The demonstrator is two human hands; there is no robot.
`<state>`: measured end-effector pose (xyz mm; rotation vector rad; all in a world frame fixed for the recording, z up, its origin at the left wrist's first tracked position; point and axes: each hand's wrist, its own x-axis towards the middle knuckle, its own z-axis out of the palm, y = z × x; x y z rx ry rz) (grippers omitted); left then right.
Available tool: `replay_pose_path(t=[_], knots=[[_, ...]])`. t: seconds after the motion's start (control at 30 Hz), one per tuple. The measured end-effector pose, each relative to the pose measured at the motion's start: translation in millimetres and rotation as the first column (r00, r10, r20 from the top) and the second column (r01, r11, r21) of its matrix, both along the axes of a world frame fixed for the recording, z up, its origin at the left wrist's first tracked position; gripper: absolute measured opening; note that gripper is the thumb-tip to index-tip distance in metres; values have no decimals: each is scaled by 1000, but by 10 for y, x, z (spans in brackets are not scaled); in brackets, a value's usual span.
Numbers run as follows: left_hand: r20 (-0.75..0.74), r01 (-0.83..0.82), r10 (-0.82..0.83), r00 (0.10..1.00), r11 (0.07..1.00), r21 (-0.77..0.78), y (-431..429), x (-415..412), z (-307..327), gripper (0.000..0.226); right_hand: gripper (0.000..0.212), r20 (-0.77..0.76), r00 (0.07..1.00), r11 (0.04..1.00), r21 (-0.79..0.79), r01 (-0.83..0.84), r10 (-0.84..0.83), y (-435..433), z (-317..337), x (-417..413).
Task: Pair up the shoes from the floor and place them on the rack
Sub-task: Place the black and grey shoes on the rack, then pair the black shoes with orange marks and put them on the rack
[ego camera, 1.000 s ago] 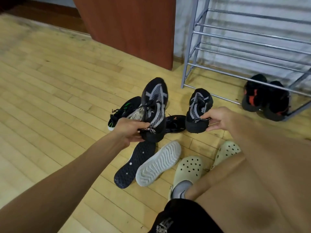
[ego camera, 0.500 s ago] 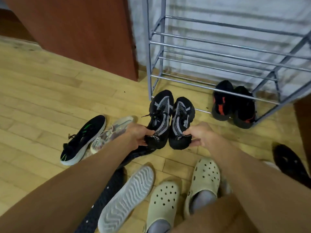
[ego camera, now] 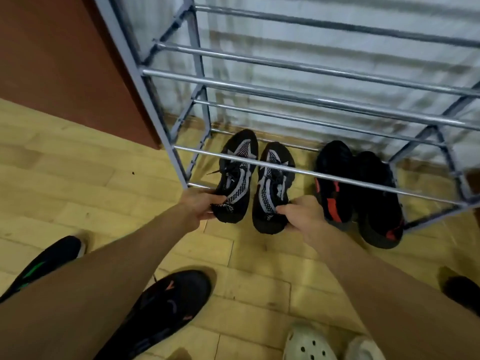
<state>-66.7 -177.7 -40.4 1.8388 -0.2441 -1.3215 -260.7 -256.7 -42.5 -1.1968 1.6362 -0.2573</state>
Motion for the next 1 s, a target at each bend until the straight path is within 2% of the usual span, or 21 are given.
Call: replay_pose_path(t=[0.2,0.43,0.57,0.6,0.7,0.87,1.0], knots=[[68,24,-23,997,1000,-13,-521,210,-225,28,27,8,1000,995,-97,-20,21,-416,-310,209],[251,-5,-12,968,998,67,-625,346,-433,32,30,-2,1000,998,-61,-19,19,-450,-546,319],[321,85,-107,941,993,83,-520,234,-305,23,36,-62,995,994,-67,-83,79,-337,-352,296],[317,100,-122,941,992,83,-458,213,-247,28,36,-68,993,993,-66,-97,92,-296,-268,291],[262,112,-137,955,988,108,-151,227,-40,62,32,-109,982,985,-64,-161,153,-104,35,311],[256,198,-213,943,977,86,688,301,372,52,27,-193,934,946,-70,-317,299,454,598,453],[281,267,-304,911,950,160,1561,425,585,49,38,-138,901,910,-8,-415,410,1124,924,635]])
